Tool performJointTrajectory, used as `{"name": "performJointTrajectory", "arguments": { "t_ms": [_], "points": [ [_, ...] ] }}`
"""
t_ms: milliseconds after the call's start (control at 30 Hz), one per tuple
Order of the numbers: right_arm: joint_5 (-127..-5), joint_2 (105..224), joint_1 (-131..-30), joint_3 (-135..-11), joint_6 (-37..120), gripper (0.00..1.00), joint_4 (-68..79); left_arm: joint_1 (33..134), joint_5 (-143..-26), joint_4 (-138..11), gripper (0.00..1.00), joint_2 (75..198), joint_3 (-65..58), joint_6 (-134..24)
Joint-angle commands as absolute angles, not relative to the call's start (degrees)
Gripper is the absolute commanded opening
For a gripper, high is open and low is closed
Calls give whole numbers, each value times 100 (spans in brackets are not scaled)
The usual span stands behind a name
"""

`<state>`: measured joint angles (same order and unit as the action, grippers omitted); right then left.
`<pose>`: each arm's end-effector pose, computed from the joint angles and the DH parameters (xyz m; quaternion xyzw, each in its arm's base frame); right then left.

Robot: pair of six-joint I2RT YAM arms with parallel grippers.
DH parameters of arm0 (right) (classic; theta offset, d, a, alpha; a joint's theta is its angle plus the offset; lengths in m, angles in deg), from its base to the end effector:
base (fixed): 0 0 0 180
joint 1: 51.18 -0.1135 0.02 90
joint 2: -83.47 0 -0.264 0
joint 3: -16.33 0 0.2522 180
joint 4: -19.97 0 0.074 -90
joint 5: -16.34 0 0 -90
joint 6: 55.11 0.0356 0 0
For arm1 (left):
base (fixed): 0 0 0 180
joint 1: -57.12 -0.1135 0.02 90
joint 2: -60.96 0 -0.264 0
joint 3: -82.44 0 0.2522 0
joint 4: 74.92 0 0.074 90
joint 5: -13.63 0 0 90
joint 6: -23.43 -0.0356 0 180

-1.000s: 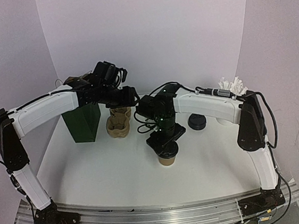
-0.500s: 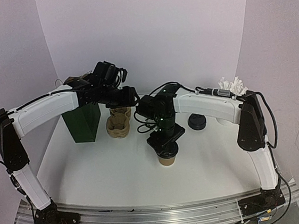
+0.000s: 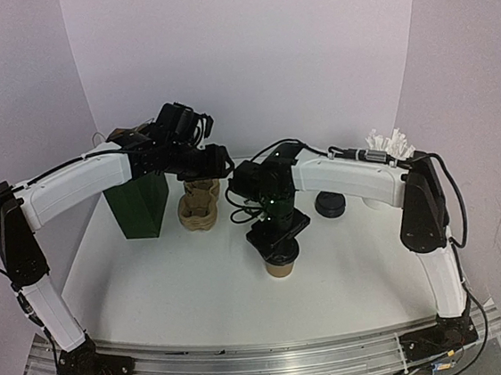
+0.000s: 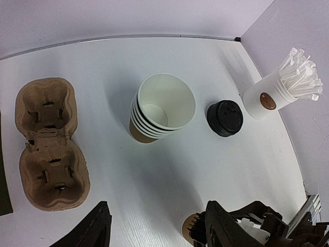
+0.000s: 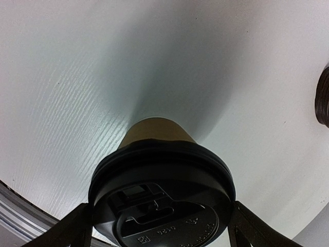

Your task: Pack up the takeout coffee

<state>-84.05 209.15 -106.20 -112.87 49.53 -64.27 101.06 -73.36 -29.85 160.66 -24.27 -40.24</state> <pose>0.2594 0.3595 0.2358 -0.3357 0.9342 -0.0281 0.1177 0.2901 -0.2769 0.3370 0.1262 0.8899 -0.2326 0.3716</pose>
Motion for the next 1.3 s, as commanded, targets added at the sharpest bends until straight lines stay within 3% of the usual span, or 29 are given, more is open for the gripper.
{"name": "performJointTrajectory", "arguments": {
  "t_ms": [0,1267],
  "points": [
    [-8263,20809,-10592,-11099,5036,88,-6332,10124,-7339,-3198,62,16063,-2536,-4126],
    [-7721,21243,-10361,-10914,4519,84,-6332,10123,-7312,-3222,62,16009,-2426,-4105]
  ]
}}
